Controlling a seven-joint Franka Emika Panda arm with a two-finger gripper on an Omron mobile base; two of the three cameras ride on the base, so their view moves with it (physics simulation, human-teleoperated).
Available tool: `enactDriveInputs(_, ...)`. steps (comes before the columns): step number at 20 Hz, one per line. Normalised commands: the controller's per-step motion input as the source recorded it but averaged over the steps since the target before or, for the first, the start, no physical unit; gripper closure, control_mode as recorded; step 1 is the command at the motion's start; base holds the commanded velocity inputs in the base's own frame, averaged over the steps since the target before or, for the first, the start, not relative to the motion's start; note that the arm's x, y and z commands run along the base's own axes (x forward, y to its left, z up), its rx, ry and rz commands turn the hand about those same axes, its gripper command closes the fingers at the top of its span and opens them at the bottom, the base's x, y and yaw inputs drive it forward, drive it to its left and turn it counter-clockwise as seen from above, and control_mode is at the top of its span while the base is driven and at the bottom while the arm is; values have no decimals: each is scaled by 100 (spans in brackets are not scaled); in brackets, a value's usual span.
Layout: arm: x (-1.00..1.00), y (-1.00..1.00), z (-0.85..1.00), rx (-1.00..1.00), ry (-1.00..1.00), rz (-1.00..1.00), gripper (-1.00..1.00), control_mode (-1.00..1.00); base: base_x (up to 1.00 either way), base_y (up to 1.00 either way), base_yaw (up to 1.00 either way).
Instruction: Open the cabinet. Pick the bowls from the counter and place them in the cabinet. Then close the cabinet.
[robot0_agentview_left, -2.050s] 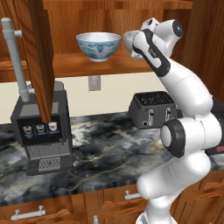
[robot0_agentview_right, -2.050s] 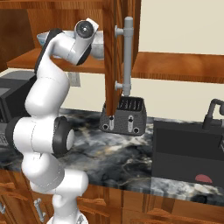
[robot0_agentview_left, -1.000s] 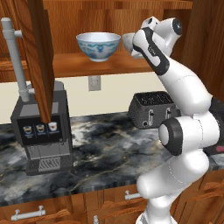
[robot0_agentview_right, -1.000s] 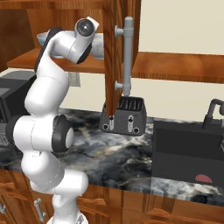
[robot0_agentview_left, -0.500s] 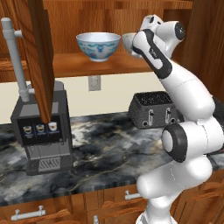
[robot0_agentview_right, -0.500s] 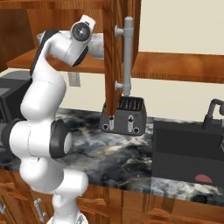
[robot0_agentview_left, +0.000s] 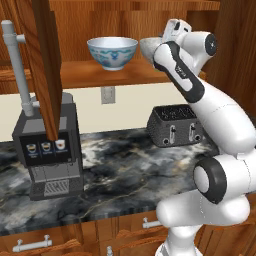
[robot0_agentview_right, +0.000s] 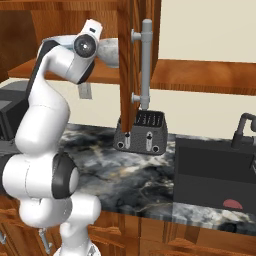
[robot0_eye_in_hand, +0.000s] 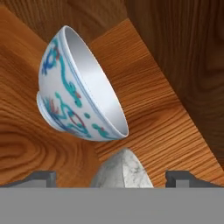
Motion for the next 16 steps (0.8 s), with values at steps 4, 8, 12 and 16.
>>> enactDriveInputs(4,-63,0,24,-6,0,0,-100,-100,0,0,0)
enactDriveInputs(8,-75,13,3,-6,1,0,-100,-100,0,0,0)
enactDriveInputs(12,-74,19,-15,-4,0,0,-100,-100,0,0,0)
enactDriveInputs(16,-76,15,-6,-2,-2,0,-100,-100,0,0,0)
